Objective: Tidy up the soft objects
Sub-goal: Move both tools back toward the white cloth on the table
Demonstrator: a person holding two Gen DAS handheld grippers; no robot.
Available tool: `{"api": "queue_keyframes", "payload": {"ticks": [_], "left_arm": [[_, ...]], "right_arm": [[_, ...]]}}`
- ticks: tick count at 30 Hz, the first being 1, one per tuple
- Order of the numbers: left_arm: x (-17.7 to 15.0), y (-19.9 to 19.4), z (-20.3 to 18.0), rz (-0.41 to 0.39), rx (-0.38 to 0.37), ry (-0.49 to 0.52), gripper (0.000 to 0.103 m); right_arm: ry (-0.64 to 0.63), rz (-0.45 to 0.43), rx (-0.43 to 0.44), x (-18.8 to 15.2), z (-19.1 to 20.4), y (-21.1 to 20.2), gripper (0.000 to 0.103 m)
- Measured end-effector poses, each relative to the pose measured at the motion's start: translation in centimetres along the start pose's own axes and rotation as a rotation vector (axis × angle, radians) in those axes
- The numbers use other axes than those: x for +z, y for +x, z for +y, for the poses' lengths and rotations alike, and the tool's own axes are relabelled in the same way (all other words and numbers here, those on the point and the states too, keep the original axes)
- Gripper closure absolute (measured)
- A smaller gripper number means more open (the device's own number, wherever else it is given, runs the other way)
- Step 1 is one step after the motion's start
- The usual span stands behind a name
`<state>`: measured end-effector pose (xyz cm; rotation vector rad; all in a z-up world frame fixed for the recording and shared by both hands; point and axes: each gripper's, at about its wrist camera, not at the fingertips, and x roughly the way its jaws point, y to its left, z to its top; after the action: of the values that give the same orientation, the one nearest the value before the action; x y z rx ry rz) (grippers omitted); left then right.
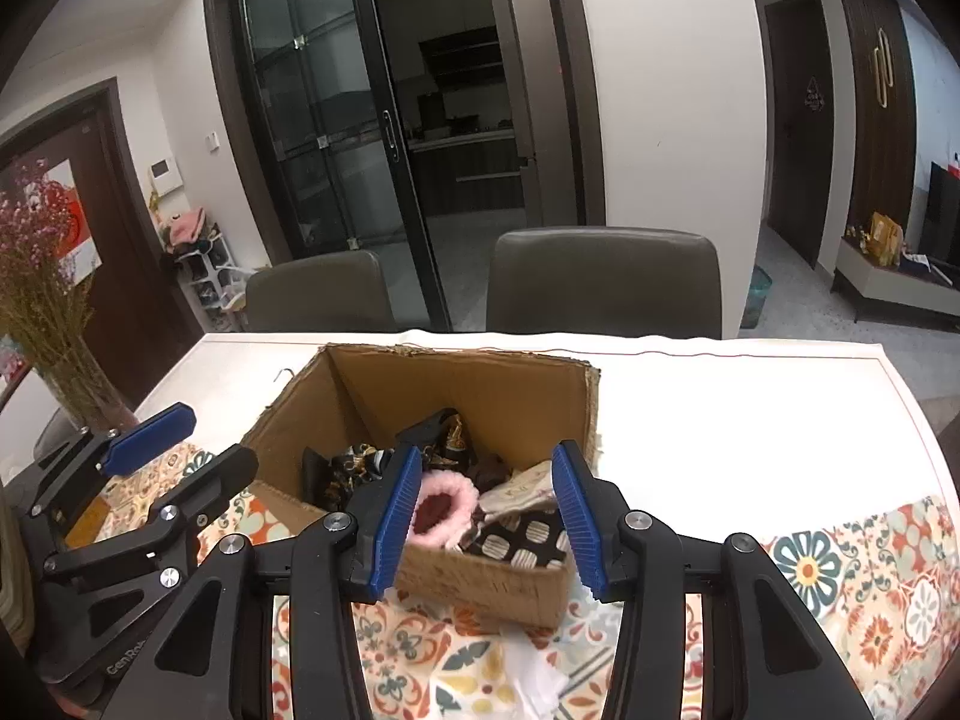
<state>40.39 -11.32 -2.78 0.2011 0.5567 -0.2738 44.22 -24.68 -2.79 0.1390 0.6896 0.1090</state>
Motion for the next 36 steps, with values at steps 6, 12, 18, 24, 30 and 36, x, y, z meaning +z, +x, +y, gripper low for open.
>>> {"api": "queue_keyframes", "payload": {"ticks": [6, 12, 18, 24, 30, 36], "left_arm": [[-1.0, -2.0, -0.9, -0.011, -0.003, 0.015, 0.051], [-2.4, -3.6, -1.8, -0.007, -0.008, 0.001, 0.051], [-3.8, -4.8, -2.7, 0.011, 0.003, -0.005, 0.051], [-5.6, -5.5, -3.5, 0.038, -0.001, -0.044, 0.051], [-6.9, -6.6, -4.0, 0.055, -0.008, -0.066, 0.051], [-7.8, -7.9, -4.2, 0.065, -0.025, -0.068, 0.050]], "right_arm": [[-0.011, -0.012, -0.005, -1.0, 0.1, -2.1, 0.056], [-0.005, -0.007, 0.001, -2.6, -0.1, -3.5, 0.056], [-0.016, 0.006, 0.019, -4.0, -0.1, -4.3, 0.056], [-0.040, 0.015, 0.034, -5.7, -0.3, -5.0, 0.056], [-0.048, 0.018, 0.044, -7.1, -0.5, -6.2, 0.056], [-0.042, 0.014, 0.032, -8.1, -0.4, -7.5, 0.056]]}}
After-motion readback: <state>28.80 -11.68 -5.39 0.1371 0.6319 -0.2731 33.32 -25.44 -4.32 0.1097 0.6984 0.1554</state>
